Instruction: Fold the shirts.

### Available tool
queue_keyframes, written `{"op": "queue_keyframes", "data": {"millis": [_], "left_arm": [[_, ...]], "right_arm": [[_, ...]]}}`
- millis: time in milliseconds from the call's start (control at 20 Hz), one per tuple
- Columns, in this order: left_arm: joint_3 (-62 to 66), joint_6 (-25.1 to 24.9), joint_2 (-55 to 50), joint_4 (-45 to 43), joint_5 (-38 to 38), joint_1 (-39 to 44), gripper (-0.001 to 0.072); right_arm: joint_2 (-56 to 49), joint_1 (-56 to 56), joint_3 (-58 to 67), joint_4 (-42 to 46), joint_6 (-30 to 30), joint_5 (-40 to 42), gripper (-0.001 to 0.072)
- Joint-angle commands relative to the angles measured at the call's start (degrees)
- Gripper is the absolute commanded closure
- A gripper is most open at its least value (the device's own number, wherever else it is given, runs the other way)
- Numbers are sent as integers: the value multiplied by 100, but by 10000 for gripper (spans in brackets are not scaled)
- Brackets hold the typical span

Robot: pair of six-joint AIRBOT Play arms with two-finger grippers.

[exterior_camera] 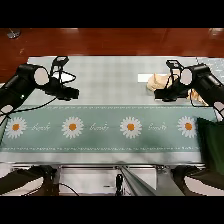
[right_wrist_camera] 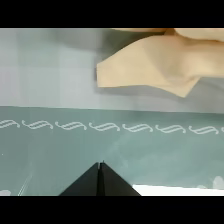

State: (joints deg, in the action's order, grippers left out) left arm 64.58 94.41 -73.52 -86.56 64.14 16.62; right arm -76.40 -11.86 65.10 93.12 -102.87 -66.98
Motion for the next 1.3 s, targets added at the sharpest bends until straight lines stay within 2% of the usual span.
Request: {"op": "queue_keyframes", "data": {"millis": [0,600,750,1100,1150,1200,1250], "left_arm": [[0,0,-4,0,-2,-7,678],[0,0,-4,2,-114,-7,678],[0,0,-4,2,-269,-7,679],[0,-2,-11,-2,-376,-7,677],[0,-17,-35,-7,-452,-9,585],[0,-24,-72,-7,-516,-11,254],[7,-15,-105,-9,-518,-11,9]], "right_arm": [[-4,-2,2,-2,0,0,695],[-4,-2,2,-9,0,26,695],[-4,-2,2,28,2,461,695],[-7,-2,0,35,13,673,695],[-11,-2,0,120,13,748,692],[-20,-2,0,280,9,848,620],[-22,-2,0,533,4,946,365]]}}
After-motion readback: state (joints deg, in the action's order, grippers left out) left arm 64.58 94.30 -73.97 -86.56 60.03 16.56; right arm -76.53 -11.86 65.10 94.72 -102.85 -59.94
